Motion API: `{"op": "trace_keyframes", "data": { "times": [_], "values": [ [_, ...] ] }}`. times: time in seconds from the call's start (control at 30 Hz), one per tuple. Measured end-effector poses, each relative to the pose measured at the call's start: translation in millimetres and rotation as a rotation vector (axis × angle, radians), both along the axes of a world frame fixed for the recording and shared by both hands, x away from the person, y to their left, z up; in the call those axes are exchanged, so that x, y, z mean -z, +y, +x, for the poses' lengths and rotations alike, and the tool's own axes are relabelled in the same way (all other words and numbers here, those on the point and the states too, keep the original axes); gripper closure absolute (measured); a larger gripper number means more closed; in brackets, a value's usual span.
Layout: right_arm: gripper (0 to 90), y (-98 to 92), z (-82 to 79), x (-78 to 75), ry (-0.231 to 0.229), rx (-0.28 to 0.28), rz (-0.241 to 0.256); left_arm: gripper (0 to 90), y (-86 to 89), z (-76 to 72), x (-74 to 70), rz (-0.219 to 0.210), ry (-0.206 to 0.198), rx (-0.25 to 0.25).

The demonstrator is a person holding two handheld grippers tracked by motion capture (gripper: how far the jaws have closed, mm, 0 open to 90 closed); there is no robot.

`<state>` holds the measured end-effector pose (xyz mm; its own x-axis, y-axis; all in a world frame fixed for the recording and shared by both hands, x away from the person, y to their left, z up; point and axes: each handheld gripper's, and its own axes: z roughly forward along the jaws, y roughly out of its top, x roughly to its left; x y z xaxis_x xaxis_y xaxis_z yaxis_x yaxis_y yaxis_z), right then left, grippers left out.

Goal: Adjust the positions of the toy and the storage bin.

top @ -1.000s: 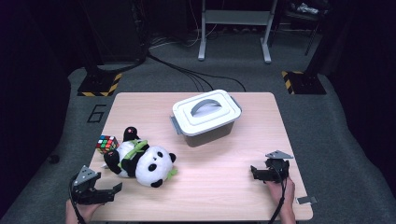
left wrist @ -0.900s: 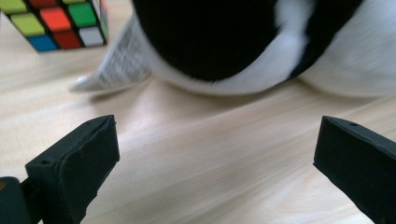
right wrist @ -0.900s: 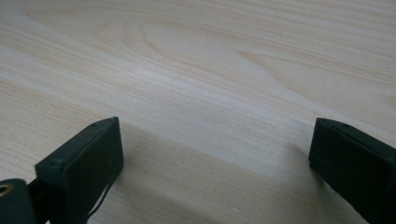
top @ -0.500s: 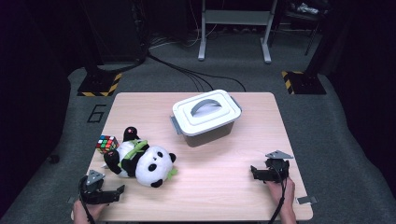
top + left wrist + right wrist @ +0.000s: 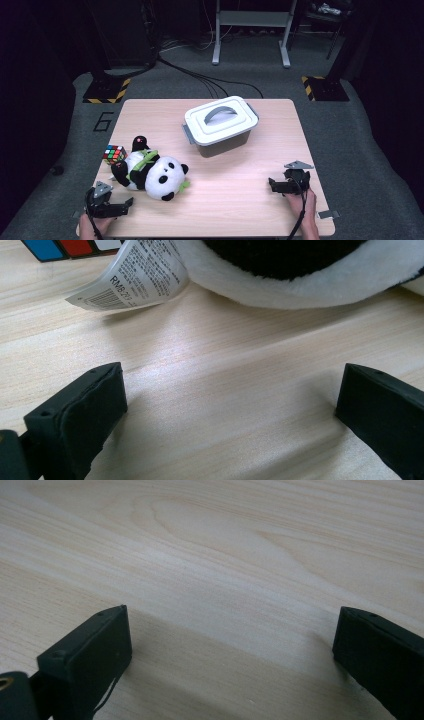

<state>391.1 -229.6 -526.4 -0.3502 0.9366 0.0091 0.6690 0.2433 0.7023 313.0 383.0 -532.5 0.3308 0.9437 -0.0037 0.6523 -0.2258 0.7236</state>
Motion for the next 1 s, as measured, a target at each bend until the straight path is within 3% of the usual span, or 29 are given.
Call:
{"op": "trace_keyframes", "data": {
  "times": [0.17, 0.43, 0.6, 1.0],
  "values": [
    [1.5, 2.2, 4.2, -7.7, 0.016, -0.021, 0.017, 0.0, 0.5, 0.0, -0.3, 0.006, 0.003, 0.006],
    [2.8, 6.5, 16.6, -37.3, 0.004, -0.068, 0.057, 0.0, 0.6, 0.0, -0.3, 0.006, 0.004, 0.007],
    [2.7, 17.2, 31.6, -62.3, -0.003, -0.109, 0.061, 0.0, 0.7, -0.1, -0.5, 0.006, 0.006, 0.008],
    [3.0, 34.6, 64.5, -95.2, -0.01, -0.164, 0.064, 0.0, 0.5, -0.1, 0.1, 0.004, 0.001, 0.005]
  ]
}}
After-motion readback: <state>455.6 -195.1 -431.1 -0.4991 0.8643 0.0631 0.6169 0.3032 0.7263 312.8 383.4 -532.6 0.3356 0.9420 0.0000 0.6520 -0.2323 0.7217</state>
